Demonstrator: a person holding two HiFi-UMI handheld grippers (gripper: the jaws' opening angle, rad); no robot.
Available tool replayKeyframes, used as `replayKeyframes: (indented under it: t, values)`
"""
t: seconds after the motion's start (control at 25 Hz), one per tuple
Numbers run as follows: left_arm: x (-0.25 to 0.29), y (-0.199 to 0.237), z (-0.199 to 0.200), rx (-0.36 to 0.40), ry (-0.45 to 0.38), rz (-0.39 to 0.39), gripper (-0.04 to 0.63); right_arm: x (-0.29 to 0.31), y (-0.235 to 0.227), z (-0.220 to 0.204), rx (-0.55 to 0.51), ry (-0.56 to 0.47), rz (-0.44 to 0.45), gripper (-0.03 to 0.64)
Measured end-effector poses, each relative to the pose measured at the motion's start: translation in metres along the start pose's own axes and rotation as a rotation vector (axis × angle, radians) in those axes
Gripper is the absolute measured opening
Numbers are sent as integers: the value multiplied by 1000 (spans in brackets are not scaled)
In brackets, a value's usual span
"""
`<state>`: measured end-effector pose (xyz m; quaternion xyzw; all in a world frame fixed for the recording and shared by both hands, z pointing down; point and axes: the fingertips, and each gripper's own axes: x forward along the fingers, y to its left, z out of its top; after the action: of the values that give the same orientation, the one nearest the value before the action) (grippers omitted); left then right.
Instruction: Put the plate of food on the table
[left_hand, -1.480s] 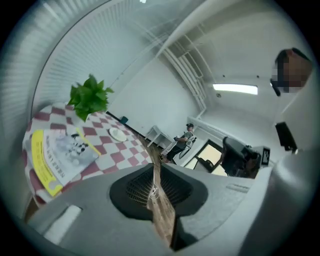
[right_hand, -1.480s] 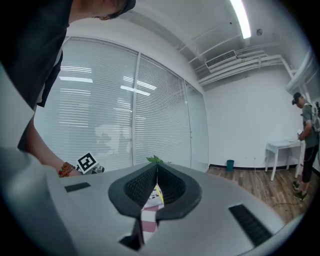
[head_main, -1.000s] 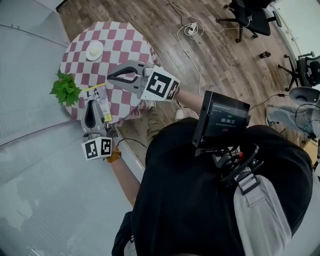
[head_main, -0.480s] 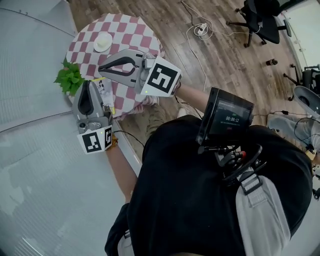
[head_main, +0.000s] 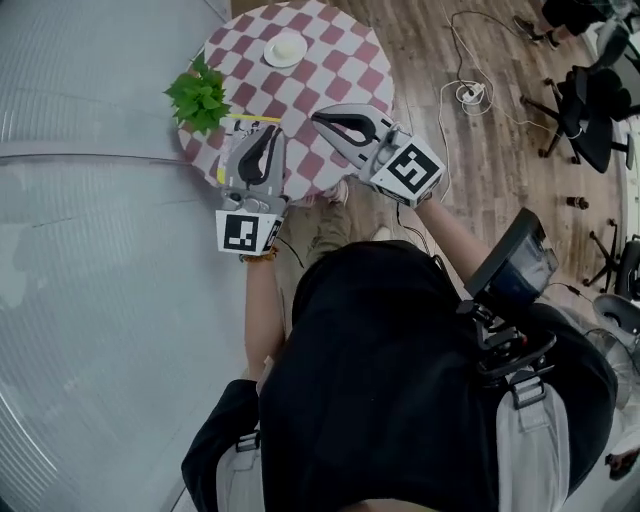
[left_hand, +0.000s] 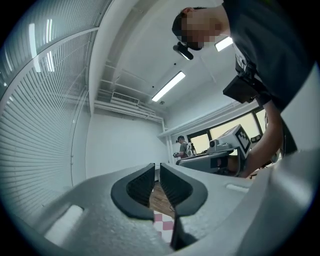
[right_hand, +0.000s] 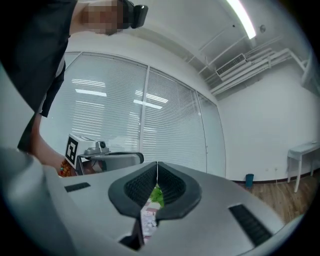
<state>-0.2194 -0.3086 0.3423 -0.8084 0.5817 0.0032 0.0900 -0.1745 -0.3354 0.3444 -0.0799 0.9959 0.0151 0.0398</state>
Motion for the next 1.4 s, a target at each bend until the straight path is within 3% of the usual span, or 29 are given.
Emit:
replayKeyframes:
  t: [0.28, 0.72, 1.4]
  values:
    - [-8, -1, -53, -63, 103, 21, 37, -5, -6, -55, 92, 134, -4, 14]
    - [-21, -9, -110, -160, 191, 30, 37, -15, -14, -91, 134, 213, -78, 12]
    - [-30, -4, -117, -190, 221, 34, 37, -8, -3, -94, 143, 236, -66, 12]
